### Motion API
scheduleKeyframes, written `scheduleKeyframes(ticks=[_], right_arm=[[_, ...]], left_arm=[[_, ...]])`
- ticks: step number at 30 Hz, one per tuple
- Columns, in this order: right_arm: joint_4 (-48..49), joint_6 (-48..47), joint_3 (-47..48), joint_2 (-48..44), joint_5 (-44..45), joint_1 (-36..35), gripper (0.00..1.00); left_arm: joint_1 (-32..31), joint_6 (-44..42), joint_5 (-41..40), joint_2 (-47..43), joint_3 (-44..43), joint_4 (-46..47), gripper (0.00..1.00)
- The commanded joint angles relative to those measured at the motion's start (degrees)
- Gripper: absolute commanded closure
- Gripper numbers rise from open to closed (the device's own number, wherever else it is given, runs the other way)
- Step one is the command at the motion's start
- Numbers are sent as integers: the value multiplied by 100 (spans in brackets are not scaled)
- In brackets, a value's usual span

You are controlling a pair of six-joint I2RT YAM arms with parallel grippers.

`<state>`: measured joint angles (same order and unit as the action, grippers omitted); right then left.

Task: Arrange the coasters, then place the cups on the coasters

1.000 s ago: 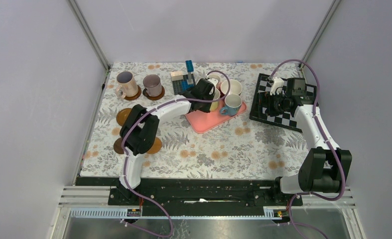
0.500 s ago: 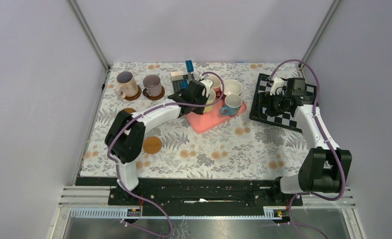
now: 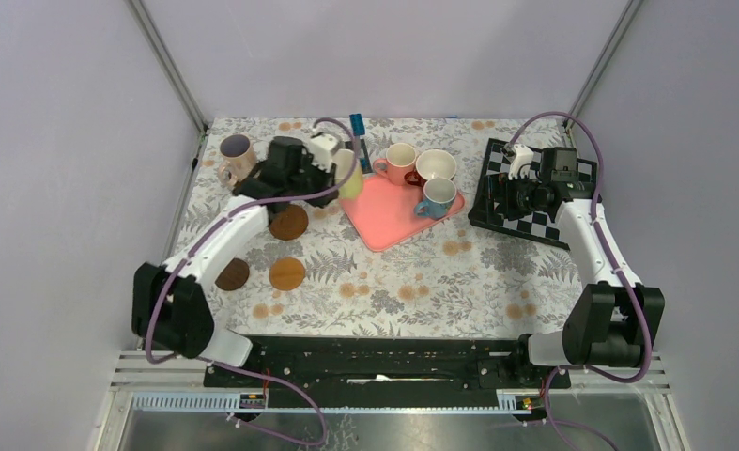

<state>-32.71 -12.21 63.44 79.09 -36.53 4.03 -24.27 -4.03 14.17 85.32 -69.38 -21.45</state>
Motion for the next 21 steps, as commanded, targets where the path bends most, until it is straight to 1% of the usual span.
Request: scheduleKeyframes(ticks=[1, 4, 7, 10, 16, 21], right_arm=[[-51, -81, 42, -190, -296, 19, 2], [-74, -55, 69, -176, -360, 19, 2], [-74, -41, 47, -174, -456, 19, 2], [-16, -23, -41, -182, -460, 19, 2], [-20, -32, -50, -135, -518, 19, 2], [7, -59, -117, -173, -522, 19, 2]], left_arm=[[910, -578, 1218, -797, 318, 105, 100], [1681, -839, 1759, -1052, 619, -12, 100], [2586, -1017, 2436, -1178, 914, -6, 100], [3342, -1287, 2811, -1163, 1071, -57, 100], [4351, -2090, 3110, -1014, 1168, -226, 100], [4947, -2923, 3119, -708, 1106, -397, 100]])
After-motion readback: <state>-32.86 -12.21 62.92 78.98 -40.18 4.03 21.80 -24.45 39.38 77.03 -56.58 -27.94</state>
